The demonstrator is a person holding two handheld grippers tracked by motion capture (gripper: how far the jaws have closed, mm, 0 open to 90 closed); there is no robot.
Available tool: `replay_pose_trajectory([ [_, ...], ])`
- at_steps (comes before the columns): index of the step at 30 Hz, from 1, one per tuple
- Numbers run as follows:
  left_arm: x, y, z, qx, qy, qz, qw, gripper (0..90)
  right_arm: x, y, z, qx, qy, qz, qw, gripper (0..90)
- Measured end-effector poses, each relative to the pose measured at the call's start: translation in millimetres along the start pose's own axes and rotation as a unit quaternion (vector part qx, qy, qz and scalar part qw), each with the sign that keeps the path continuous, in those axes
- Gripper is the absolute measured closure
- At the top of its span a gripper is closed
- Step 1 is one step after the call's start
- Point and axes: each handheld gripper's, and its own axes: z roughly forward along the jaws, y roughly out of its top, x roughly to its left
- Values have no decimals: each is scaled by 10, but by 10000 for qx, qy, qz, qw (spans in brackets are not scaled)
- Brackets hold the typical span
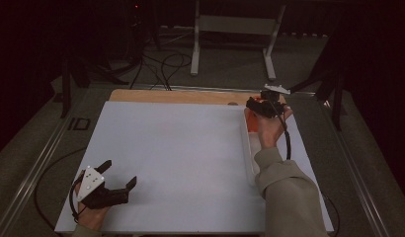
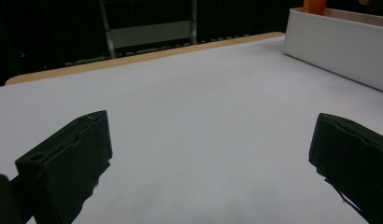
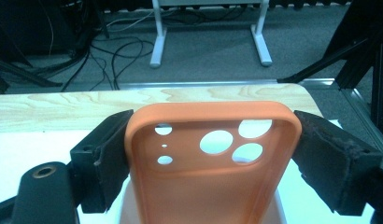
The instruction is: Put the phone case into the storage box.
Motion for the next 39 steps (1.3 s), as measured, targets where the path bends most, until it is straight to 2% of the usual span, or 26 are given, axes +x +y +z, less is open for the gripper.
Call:
replay_pose_trajectory([
  [7, 3, 1, -5, -12, -3, -12, 10000, 2, 14, -27, 53, 126, -10, -1, 9999, 162],
  [9, 4, 1, -6, -15, 2, -13, 10000, 2, 23, -37, 68, 148, -51, -81, 9998, 161],
  [21, 4, -1, -3, 5, 7, -9, 10000, 2, 32, -31, 94, 179, -29, -158, 9997, 153],
  [29, 4, -1, -6, -6, 4, -33, 10000, 2, 16, -30, 98, 156, 15, -1, 9999, 126],
  [33, 3, 0, -7, -6, 0, -35, 10000, 2, 18, -24, 91, 91, 34, -7, 10000, 108],
  [39, 5, 0, -8, -10, -5, -34, 10000, 2, 9, -10, 64, -16, -42, 53, 10000, 100],
])
